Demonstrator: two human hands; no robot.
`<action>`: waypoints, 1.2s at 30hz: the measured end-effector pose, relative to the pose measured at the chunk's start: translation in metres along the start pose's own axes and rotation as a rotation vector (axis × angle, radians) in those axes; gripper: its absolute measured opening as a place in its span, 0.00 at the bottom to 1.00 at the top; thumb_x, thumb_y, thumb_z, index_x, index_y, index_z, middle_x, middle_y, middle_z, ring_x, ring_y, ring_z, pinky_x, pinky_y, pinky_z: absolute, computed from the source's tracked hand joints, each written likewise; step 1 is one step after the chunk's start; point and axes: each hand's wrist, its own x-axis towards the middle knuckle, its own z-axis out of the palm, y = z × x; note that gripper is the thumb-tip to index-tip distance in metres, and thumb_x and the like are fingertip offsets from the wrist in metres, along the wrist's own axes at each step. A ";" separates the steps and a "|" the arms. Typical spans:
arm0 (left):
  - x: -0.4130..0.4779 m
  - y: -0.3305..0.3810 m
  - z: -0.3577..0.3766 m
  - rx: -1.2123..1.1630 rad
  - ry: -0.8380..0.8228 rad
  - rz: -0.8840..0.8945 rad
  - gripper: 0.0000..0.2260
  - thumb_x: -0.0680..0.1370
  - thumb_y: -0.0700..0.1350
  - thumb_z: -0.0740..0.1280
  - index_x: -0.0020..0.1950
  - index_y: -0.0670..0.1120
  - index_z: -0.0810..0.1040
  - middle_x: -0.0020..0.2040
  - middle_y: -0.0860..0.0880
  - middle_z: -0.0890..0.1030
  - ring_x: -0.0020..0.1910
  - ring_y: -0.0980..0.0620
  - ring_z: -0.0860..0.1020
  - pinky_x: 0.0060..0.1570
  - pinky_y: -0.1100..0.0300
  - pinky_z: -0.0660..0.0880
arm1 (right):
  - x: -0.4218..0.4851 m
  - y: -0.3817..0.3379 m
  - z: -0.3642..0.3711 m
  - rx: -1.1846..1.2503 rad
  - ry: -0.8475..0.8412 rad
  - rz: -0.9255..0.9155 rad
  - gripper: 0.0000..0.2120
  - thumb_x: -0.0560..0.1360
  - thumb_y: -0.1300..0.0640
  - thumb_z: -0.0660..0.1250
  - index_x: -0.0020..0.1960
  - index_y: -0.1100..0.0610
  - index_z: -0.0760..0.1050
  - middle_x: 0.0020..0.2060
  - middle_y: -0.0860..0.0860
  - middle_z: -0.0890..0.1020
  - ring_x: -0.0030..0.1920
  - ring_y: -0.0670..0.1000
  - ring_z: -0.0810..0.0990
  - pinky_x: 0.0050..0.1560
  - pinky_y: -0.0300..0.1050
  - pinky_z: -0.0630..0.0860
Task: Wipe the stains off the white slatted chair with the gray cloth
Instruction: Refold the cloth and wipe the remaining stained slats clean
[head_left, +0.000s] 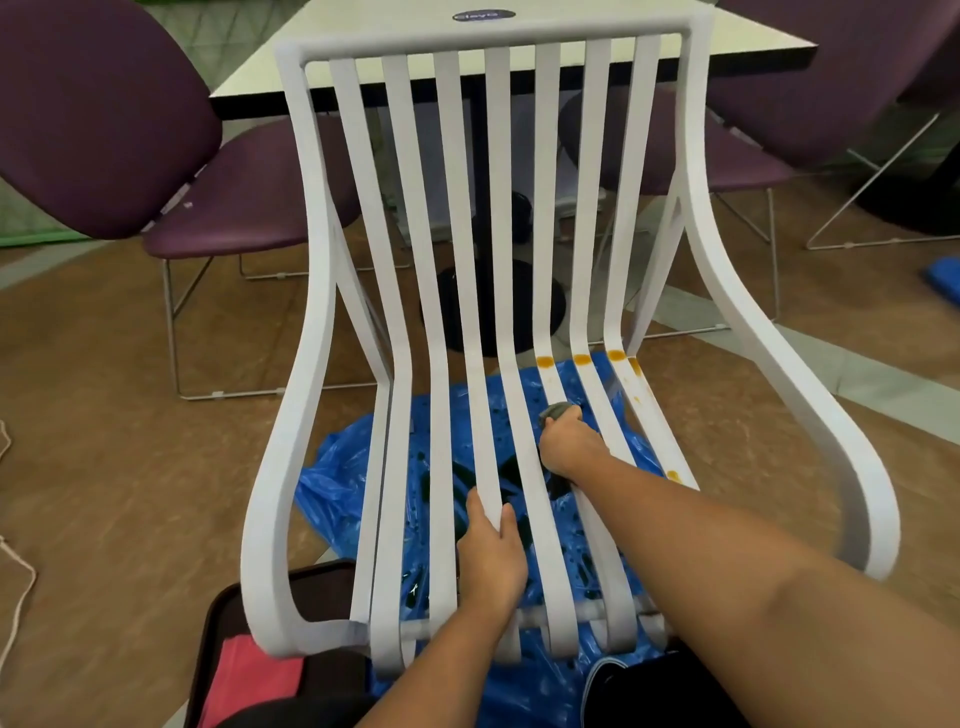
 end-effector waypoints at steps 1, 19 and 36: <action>0.000 0.002 0.000 -0.003 -0.002 -0.005 0.19 0.85 0.52 0.58 0.75 0.53 0.64 0.47 0.54 0.81 0.43 0.57 0.81 0.43 0.60 0.79 | 0.003 -0.001 -0.001 -0.008 -0.003 -0.002 0.30 0.83 0.54 0.57 0.76 0.64 0.46 0.62 0.61 0.77 0.62 0.61 0.77 0.56 0.55 0.74; 0.032 0.027 0.003 0.279 0.031 -0.118 0.20 0.84 0.52 0.56 0.70 0.41 0.68 0.51 0.43 0.81 0.41 0.48 0.77 0.39 0.55 0.75 | -0.016 0.029 0.027 -0.016 0.159 -0.082 0.18 0.85 0.47 0.49 0.64 0.61 0.61 0.49 0.58 0.82 0.46 0.58 0.81 0.40 0.50 0.70; 0.038 0.018 0.008 0.359 0.062 -0.003 0.25 0.86 0.53 0.53 0.80 0.46 0.54 0.36 0.51 0.78 0.33 0.54 0.78 0.29 0.61 0.75 | 0.083 -0.045 -0.017 0.029 0.034 -0.032 0.30 0.83 0.53 0.59 0.77 0.62 0.47 0.66 0.63 0.74 0.65 0.64 0.74 0.63 0.62 0.74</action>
